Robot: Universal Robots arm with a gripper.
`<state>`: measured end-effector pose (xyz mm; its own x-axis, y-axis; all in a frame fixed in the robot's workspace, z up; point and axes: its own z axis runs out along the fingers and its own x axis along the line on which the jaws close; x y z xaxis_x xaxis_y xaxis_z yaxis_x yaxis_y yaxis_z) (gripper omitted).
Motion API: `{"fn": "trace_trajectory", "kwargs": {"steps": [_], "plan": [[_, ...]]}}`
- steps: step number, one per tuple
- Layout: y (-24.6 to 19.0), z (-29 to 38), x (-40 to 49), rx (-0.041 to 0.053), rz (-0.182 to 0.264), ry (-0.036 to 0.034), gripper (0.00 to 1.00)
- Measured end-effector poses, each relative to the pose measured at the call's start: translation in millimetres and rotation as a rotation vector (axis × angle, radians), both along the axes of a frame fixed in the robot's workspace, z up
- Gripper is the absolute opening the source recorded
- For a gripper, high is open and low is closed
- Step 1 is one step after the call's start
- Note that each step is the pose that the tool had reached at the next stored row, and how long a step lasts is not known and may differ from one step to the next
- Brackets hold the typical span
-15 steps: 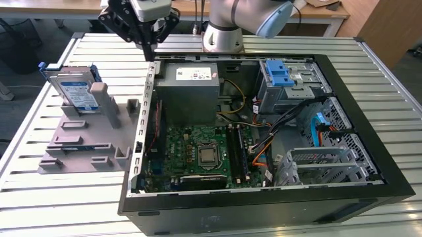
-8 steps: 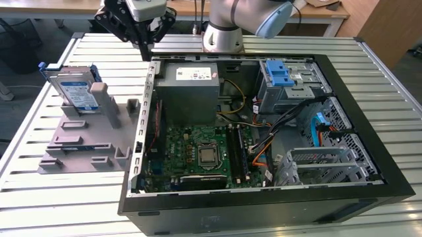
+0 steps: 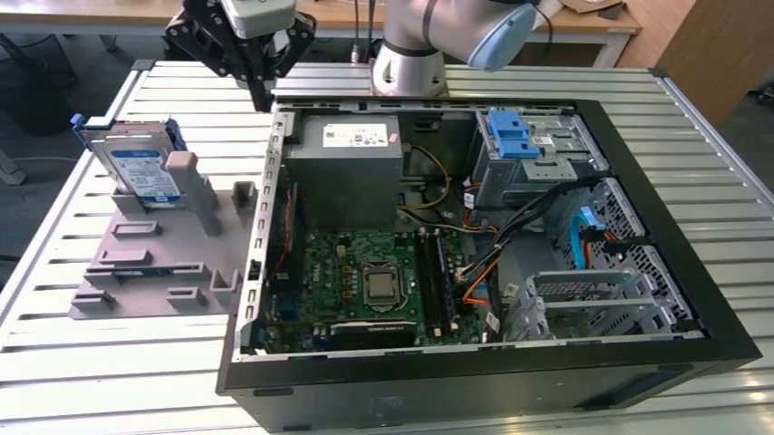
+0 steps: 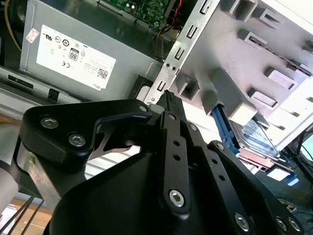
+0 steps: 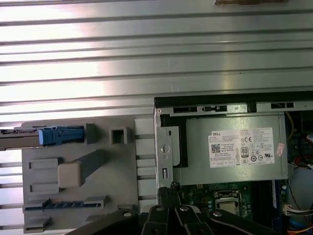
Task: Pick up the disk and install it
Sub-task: 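Reach for the disk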
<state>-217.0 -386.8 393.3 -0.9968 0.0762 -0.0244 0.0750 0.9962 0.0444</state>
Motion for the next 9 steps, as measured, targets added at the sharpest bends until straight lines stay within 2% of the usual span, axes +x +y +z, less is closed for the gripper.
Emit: {"fn": "trace_trajectory", "kwargs": {"steps": [9], "plan": [[1.4, 0.0, -7.4, 0.0000, 0.000, 0.0000, 0.11]]}}
